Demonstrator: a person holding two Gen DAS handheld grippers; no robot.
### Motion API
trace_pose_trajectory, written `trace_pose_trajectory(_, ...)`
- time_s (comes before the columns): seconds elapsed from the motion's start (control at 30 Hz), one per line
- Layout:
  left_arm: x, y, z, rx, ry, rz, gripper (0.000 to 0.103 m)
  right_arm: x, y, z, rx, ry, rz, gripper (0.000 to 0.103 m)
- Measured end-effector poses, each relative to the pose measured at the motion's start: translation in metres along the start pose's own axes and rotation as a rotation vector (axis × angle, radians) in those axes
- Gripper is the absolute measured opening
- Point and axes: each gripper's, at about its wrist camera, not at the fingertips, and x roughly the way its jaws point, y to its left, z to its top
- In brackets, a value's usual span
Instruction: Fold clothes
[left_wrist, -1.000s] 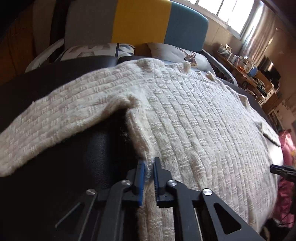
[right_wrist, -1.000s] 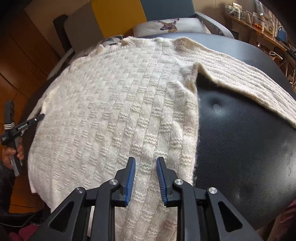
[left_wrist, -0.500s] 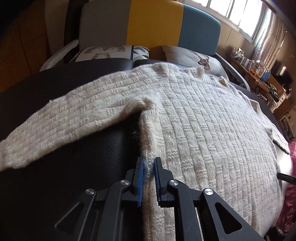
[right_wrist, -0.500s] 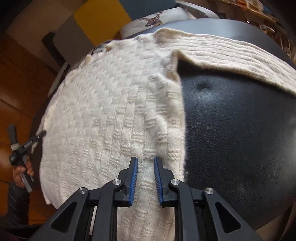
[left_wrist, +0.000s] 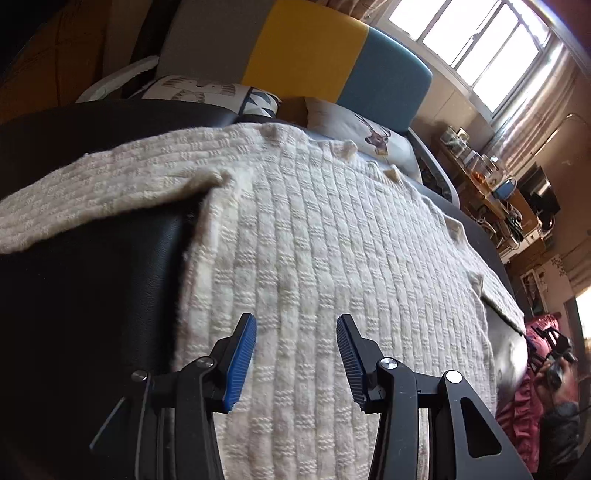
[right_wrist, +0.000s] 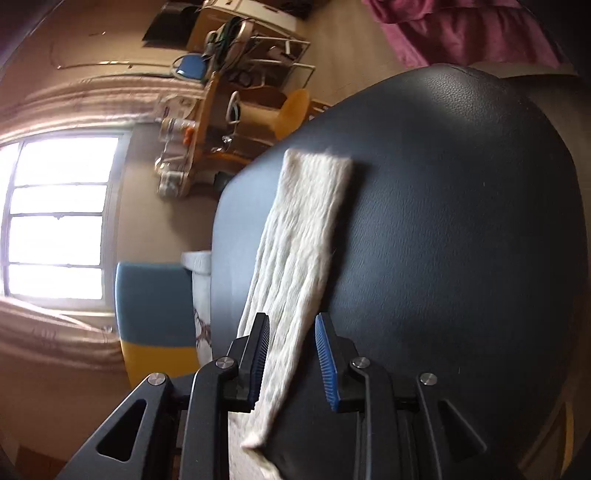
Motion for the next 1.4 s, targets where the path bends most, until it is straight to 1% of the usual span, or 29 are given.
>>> trace_pose_trajectory(0.03,0.003,-0.005,0.001,0.007,0.010,-0.005,0.046,0.006,-0.004,0.010,0.037,-0.021,-0.005,0.027)
trace_pose_trajectory(0.17,0.012,-0.028,0.004,0.053,0.039,-0.022,0.046,0.027,-0.008,0.023,0.091,-0.069,-0.002,0.027)
trace_pose_trajectory(0.2,0.014,-0.033,0.005,0.066,0.045,-0.024,0.046,0.032,-0.009,0.025,0.102,-0.080,0.005,0.027)
trace_pose_trajectory(0.27,0.018,-0.043,0.005,0.092,0.054,-0.030,0.047,0.038,-0.012,0.030,0.117,-0.097,0.045,0.025)
trace_pose_trajectory(0.3,0.019,-0.045,0.005,0.103,0.059,-0.032,0.047,0.039,-0.011,0.032,0.105,-0.100,0.048,0.025)
trace_pose_trajectory(0.4,0.026,-0.052,0.005,0.119,0.080,-0.048,0.049,0.049,0.004,0.033,-0.015,-0.074,0.005,0.025)
trace_pose_trajectory(0.43,0.029,-0.053,0.005,0.119,0.090,-0.053,0.049,0.051,0.007,0.032,-0.053,-0.056,-0.012,0.023)
trace_pose_trajectory(0.47,0.031,-0.054,0.004,0.119,0.097,-0.055,0.049,0.054,0.011,0.031,-0.080,-0.037,-0.036,0.016)
trace_pose_trajectory(0.5,0.033,-0.056,0.004,0.120,0.104,-0.059,0.049,0.055,0.013,0.030,-0.095,-0.031,-0.056,0.011)
trace_pose_trajectory(0.53,0.034,-0.058,0.004,0.121,0.113,-0.064,0.049,0.058,0.014,0.030,-0.104,-0.033,-0.063,0.008)
trace_pose_trajectory(0.63,0.037,-0.065,0.002,0.132,0.130,-0.077,0.049,0.060,0.012,0.028,-0.122,-0.046,-0.042,0.006)
trace_pose_trajectory(0.7,0.037,-0.074,0.004,0.155,0.133,-0.082,0.050,0.061,0.012,0.025,-0.131,-0.037,-0.019,0.006)
trace_pose_trajectory(0.83,0.036,-0.095,0.007,0.204,0.134,-0.110,0.054,0.057,0.018,0.017,-0.183,-0.011,0.057,0.006)
trace_pose_trajectory(0.87,0.036,-0.101,0.008,0.216,0.134,-0.119,0.054,0.057,0.025,0.014,-0.218,0.007,0.086,0.006)
trace_pose_trajectory(0.97,0.040,-0.118,0.013,0.232,0.151,-0.166,0.054,0.062,0.051,-0.002,-0.323,0.075,0.117,0.006)
trace_pose_trajectory(1.07,0.048,-0.144,0.022,0.276,0.156,-0.188,0.054,0.071,0.076,-0.023,-0.411,0.144,0.158,0.006)
trace_pose_trajectory(1.13,0.056,-0.166,0.032,0.288,0.168,-0.245,0.054,0.080,0.093,-0.044,-0.490,0.188,0.154,0.006)
trace_pose_trajectory(1.23,0.078,-0.204,0.054,0.249,0.230,-0.354,0.054,0.097,0.111,-0.079,-0.635,0.256,0.105,0.006)
trace_pose_trajectory(1.3,0.099,-0.231,0.067,0.210,0.290,-0.439,0.054,0.108,0.116,-0.099,-0.698,0.296,0.082,0.006)
trace_pose_trajectory(1.4,0.139,-0.275,0.083,0.135,0.390,-0.523,0.054,0.121,0.118,-0.124,-0.782,0.340,0.042,0.006)
